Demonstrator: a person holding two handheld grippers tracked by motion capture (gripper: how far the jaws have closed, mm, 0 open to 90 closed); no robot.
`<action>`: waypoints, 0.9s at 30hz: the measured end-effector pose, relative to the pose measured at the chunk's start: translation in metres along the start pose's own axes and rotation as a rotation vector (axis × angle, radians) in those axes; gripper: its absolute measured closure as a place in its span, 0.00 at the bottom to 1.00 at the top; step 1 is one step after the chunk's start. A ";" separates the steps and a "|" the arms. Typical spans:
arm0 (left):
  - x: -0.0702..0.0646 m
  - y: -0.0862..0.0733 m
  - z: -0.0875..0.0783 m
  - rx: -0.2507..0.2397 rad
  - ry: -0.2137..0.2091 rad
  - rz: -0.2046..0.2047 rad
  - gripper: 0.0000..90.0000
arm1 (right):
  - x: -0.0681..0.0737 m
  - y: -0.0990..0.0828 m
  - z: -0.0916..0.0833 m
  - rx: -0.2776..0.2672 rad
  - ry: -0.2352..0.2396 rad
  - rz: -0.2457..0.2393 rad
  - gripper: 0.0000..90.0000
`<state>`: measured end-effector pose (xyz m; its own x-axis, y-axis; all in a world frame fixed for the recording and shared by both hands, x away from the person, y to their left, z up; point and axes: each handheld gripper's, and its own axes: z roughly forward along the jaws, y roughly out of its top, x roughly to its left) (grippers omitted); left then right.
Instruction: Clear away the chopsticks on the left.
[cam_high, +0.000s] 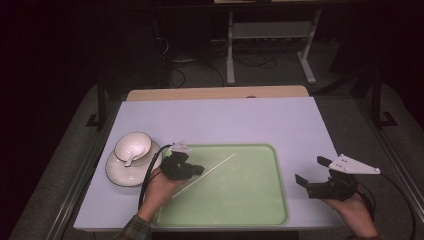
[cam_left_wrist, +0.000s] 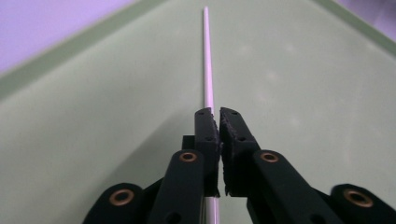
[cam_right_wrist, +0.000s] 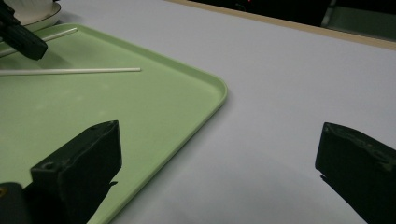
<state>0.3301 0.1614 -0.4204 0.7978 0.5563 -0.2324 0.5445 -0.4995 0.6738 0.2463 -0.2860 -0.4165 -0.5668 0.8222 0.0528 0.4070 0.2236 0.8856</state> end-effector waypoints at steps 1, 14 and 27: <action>0.000 0.003 0.001 0.001 -0.004 0.004 1.00 | 0.000 0.000 0.000 -0.001 0.000 0.000 0.00; 0.008 0.053 0.040 0.025 -0.063 0.096 1.00 | -0.001 0.000 -0.001 -0.006 0.003 0.007 0.00; 0.000 0.087 0.086 0.072 -0.073 0.137 1.00 | -0.002 0.000 -0.001 -0.011 0.004 0.012 0.00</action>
<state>0.4001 0.0607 -0.4218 0.8811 0.4312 -0.1942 0.4445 -0.6150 0.6512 0.2466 -0.2885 -0.4162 -0.5650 0.8225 0.0656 0.4057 0.2076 0.8901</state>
